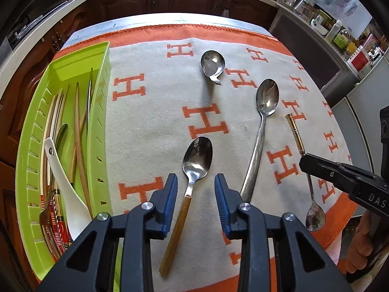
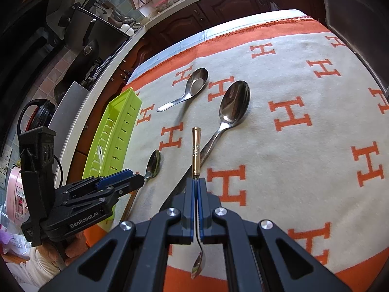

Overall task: Organize utensils
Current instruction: 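Grasp the wooden-handled spoon with the left gripper and lift it, then lower both held spoons into the green tray and open both grippers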

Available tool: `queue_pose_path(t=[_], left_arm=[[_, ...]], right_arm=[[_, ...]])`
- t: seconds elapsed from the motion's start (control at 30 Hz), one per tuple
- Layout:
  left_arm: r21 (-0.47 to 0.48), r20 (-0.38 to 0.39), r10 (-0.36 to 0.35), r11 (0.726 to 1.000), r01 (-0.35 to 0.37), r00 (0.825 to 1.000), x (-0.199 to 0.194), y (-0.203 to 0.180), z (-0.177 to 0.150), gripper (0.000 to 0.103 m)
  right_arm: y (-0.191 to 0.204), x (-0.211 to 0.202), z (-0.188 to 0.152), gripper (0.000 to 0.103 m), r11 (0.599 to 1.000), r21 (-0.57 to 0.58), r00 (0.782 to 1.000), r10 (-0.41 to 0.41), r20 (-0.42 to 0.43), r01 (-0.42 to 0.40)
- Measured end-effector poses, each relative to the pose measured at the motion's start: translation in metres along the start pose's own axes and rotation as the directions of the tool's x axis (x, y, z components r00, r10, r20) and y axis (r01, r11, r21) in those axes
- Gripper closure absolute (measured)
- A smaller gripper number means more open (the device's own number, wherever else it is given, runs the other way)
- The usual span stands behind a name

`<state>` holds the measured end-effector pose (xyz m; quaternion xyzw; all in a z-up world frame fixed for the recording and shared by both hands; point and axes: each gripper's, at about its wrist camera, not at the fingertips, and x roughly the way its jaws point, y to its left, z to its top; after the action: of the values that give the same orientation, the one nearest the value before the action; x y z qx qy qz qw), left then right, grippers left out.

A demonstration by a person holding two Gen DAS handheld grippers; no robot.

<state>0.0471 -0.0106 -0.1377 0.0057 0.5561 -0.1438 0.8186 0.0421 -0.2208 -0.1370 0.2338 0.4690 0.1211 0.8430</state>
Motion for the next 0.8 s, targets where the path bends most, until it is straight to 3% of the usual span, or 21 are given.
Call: queue_pose_path(t=[0.13, 0.23, 0.43, 0.8], left_arm=[[0.017, -0.032, 0.012, 1.0, -0.011, 0.999, 0.009, 0.001, 0.0, 0.076], [0.03, -0.061, 0.025, 0.999, -0.023, 0.998, 0.017, 0.0, 0.002, 0.088], [0.082, -0.059, 0.075, 0.994, -0.07, 0.995, 0.02, -0.007, 0.005, 0.099], [0.045, 0.011, 0.025, 0.999, -0.025, 1.0, -0.019, -0.008, -0.002, 0.099]], right_arm=[[-0.004, 0.0, 0.0, 0.101, 1.0, 0.012, 1.0, 0.006, -0.004, -0.006], [-0.007, 0.001, -0.001, 0.101, 1.0, 0.021, 1.0, 0.009, -0.006, -0.009], [-0.008, 0.002, -0.001, 0.101, 1.0, 0.027, 1.0, 0.015, -0.01, -0.015], [0.006, 0.0, -0.001, 0.101, 0.999, -0.015, 1.0, 0.028, -0.012, -0.028]])
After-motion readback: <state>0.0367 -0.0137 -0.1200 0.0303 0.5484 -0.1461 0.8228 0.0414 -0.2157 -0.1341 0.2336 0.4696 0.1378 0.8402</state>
